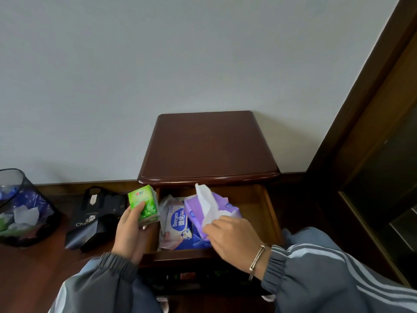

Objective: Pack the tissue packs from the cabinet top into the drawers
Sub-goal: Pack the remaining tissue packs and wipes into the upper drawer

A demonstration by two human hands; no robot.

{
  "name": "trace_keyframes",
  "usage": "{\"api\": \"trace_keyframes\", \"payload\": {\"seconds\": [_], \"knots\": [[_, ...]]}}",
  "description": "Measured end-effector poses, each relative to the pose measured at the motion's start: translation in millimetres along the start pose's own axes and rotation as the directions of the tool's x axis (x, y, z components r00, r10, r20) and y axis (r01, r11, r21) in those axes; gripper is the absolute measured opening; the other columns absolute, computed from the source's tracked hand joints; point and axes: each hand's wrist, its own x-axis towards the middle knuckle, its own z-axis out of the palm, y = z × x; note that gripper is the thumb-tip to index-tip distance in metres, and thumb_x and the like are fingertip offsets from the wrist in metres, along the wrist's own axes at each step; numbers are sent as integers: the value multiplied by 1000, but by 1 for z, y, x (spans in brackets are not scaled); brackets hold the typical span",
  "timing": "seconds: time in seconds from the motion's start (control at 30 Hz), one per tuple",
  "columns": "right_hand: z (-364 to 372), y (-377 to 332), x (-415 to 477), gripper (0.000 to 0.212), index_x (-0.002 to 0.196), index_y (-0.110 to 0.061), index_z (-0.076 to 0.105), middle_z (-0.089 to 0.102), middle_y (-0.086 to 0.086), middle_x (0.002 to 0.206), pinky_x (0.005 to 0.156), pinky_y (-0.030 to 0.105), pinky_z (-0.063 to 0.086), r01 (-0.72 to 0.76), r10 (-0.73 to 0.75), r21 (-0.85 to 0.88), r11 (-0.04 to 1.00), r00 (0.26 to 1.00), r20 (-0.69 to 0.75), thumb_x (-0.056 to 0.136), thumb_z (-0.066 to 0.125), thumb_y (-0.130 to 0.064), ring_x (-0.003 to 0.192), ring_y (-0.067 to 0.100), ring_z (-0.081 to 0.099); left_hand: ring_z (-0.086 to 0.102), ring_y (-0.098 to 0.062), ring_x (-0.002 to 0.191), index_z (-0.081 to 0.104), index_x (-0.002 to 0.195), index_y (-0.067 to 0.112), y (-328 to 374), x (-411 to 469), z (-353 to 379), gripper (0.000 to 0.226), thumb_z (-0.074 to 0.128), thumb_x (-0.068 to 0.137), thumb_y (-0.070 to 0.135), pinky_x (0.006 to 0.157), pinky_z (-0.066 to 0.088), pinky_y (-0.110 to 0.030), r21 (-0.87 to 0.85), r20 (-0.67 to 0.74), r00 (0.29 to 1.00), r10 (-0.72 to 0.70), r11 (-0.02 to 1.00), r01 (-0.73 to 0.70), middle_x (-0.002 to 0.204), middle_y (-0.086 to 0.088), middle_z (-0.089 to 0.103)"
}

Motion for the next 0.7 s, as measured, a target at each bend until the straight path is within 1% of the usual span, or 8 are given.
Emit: {"api": "trace_keyframes", "payload": {"seconds": [0.1,0.2,0.33,0.4,0.47,0.53,0.63,0.7], "knots": [[14,-22,18,11,67,-28,63,60,-11,58,40,19,40,96,-96,0,995,995,-6,63,73,-30,57,7,58,68,-16,77,64,104,12,11,5,-4,17,54,96,21,66,57,-29,-22,-10,999,34,999,-34,91,-8,70],[33,-44,46,8,80,-25,68,67,-7,69,49,24,44,126,-125,-12,992,991,53,72,66,-23,69,14,62,72,-13,72,67,99,14,22,7,-12,15,55,95,22,62,59,-25,-80,-33,998,58,995,-60,84,-4,74],[42,-60,81,9,64,-30,71,62,-9,51,41,17,31,28,-15,-77,997,987,161,56,69,-35,54,5,62,71,-13,77,66,103,15,33,7,-23,16,54,95,23,67,59,-30,-78,-65,996,64,995,-69,91,-5,73],[54,-65,92,12,78,-23,72,68,-2,65,42,20,32,-28,29,-8,1000,989,145,71,62,-25,68,14,65,71,-13,78,65,106,13,34,6,-29,18,54,96,23,68,58,-30,-59,-64,996,61,996,-65,95,-7,71],[68,-68,100,24,105,-12,63,67,13,92,50,32,38,-76,34,183,980,974,222,89,46,-10,90,31,62,71,-14,79,63,110,11,33,4,-33,20,53,96,22,67,60,-26,-57,-44,998,50,997,-53,97,-8,70],[74,-70,102,27,115,-10,56,63,17,103,64,43,50,-61,-19,316,947,969,244,92,42,-12,98,37,58,69,-17,85,60,117,9,32,3,-35,26,52,97,23,72,59,-28,-54,-27,999,41,998,-42,103,-11,68],[78,-57,94,31,118,-13,57,62,9,115,83,42,49,-100,50,416,904,990,131,90,45,-12,109,30,52,65,-21,91,58,123,5,31,5,-37,34,54,96,24,81,53,-33,-50,-7,999,33,998,-33,108,-15,66],[81,-36,91,38,129,-16,49,53,6,131,97,41,43,-206,174,381,901,978,116,92,47,-18,121,27,45,65,-19,87,60,120,7,29,5,-36,31,54,95,25,76,55,-30,-45,9,1000,28,999,-27,104,-13,67]]}}
